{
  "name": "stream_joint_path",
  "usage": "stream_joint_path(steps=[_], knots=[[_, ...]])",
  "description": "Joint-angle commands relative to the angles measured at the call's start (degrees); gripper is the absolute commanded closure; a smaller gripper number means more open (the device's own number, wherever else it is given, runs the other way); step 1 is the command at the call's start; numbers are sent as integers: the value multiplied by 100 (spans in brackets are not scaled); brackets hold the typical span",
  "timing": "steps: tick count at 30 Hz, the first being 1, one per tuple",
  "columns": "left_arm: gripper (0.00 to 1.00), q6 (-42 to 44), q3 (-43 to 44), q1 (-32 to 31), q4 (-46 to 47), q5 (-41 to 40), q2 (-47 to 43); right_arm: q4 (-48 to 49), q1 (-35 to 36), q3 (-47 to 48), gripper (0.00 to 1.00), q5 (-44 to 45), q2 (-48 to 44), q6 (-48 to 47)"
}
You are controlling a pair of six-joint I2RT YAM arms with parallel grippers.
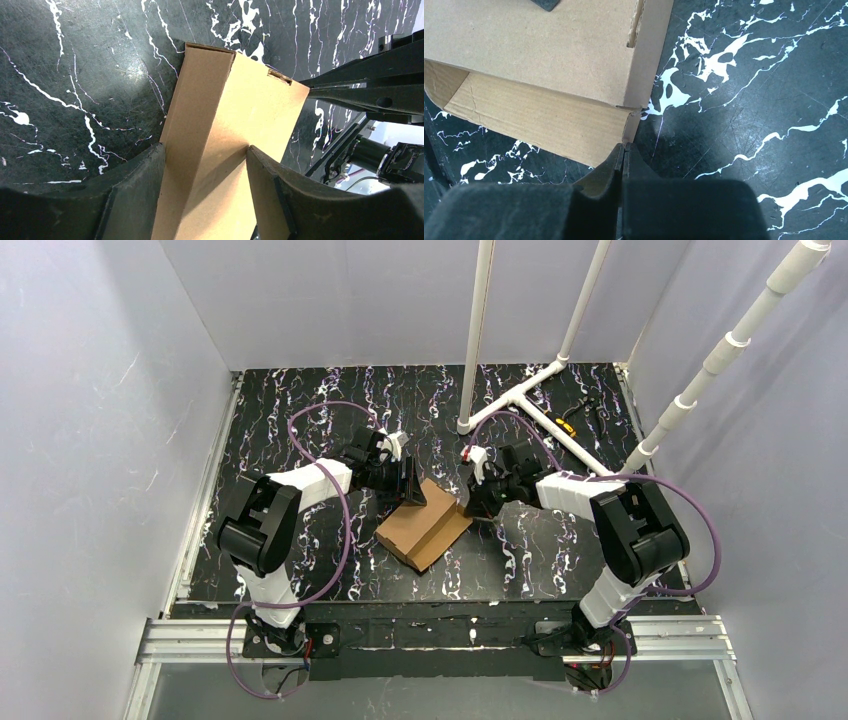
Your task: Fold the paper box
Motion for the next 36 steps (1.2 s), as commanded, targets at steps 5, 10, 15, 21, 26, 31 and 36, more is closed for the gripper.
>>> stream_joint_path(steps=[5, 10, 15, 21, 26, 31, 36], knots=[[43, 80, -106, 14, -72, -15, 108, -160, 52, 128, 99, -132, -26, 80], [43, 113, -124, 14, -74, 63, 108, -387, 256, 370, 99, 74, 1, -67], [43, 187, -140, 13, -97, 139, 112, -669, 377, 584, 99, 270, 14, -288], [44, 324, -104, 14, -162, 261, 116, -1220, 395, 1056, 99, 398, 179, -582], [44, 440, -20, -10, -265, 356, 172, -1735, 435, 1456, 99, 446, 410, -749], [44, 456, 48, -47, -307, 404, 234, -2122, 470, 1837, 99, 479, 646, -772], [44, 447, 83, -57, -324, 392, 266, -2507, 524, 2299, 99, 538, 833, -843]])
